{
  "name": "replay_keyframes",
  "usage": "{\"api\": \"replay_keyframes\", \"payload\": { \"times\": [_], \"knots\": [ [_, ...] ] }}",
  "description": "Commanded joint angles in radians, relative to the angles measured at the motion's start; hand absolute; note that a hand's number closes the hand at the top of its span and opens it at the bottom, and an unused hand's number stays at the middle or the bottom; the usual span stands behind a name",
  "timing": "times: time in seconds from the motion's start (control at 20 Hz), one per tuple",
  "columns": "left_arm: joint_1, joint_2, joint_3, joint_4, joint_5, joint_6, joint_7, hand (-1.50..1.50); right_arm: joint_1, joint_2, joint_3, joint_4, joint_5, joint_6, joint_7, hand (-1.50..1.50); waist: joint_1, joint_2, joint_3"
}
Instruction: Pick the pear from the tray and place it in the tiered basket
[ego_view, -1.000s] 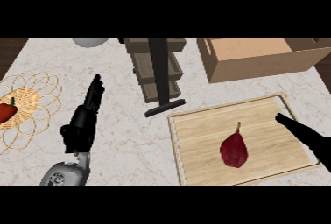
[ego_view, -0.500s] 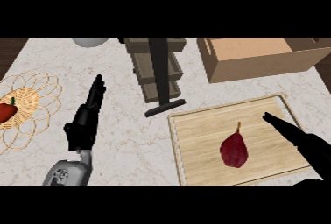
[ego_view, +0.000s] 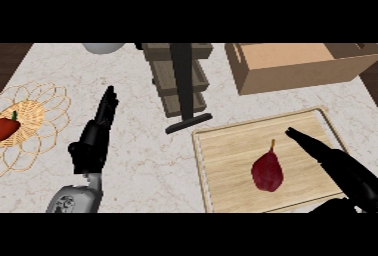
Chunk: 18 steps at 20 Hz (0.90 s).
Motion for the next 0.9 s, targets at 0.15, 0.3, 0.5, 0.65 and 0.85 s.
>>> {"api": "replay_keyframes", "payload": {
  "times": [0.15,0.3,0.5,0.65,0.85],
  "knots": [
    [-0.007,-0.021,0.015,-0.005,-0.006,-0.021,0.002,0.0,-0.069,0.012,0.003,0.098,0.027,-0.004,0.004,-1.5,0.001,0.0,0.0],
    [0.023,-0.002,0.02,-0.091,-0.012,-0.027,0.058,0.0,0.019,0.033,0.044,0.068,0.07,-0.076,-0.048,-1.5,0.001,-0.001,0.0],
    [-0.025,-0.022,0.056,0.087,-0.012,-0.031,-0.082,0.0,-0.075,0.064,0.048,0.116,0.058,-0.057,0.015,-1.5,-0.001,0.001,0.0],
    [-0.012,-0.06,-0.008,-0.04,-0.061,0.007,0.075,0.0,0.03,0.05,0.062,0.071,0.069,-0.07,-0.028,-1.5,-0.002,-0.001,0.0],
    [0.033,-0.033,0.034,-0.046,-0.018,-0.038,0.009,0.0,-0.045,0.055,0.046,0.221,0.082,-0.137,-0.088,-1.5,0.001,0.0,0.0]
  ]
}}
